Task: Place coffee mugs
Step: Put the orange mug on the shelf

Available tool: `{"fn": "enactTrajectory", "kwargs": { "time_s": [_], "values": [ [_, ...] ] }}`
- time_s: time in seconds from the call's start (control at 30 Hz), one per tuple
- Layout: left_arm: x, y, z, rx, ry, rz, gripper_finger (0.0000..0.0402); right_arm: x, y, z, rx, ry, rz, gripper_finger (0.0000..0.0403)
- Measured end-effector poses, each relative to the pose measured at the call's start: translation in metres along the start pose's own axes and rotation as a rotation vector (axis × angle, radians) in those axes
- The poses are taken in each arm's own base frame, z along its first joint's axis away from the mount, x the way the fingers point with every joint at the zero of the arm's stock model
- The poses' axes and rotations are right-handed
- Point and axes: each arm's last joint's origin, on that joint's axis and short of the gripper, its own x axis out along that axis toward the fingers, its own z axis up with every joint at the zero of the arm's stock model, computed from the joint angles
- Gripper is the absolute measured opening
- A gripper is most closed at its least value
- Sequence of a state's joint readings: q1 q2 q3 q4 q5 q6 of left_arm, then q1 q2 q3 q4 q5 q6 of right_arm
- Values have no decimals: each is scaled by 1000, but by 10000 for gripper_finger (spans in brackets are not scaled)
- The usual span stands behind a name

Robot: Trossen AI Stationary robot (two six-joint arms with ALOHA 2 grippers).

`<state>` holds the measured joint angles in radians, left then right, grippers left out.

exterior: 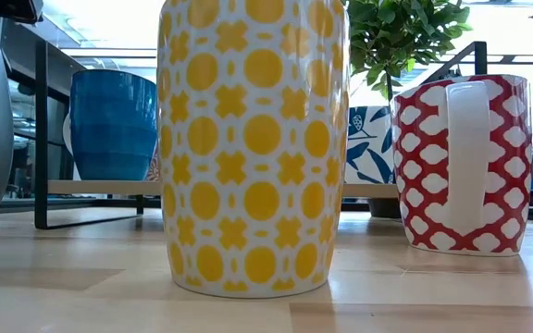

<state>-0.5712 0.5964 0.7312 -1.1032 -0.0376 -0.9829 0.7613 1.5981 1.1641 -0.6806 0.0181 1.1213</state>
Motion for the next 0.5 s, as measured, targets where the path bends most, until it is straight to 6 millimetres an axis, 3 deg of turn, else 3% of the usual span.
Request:
{"fn": "enactTrajectory", "kwargs": {
  "time_s": [0.5],
  "values": [
    [0, 0, 0, -1, -5, 1, 99, 10, 4, -9, 5, -11, -39, 106]
  ]
}}
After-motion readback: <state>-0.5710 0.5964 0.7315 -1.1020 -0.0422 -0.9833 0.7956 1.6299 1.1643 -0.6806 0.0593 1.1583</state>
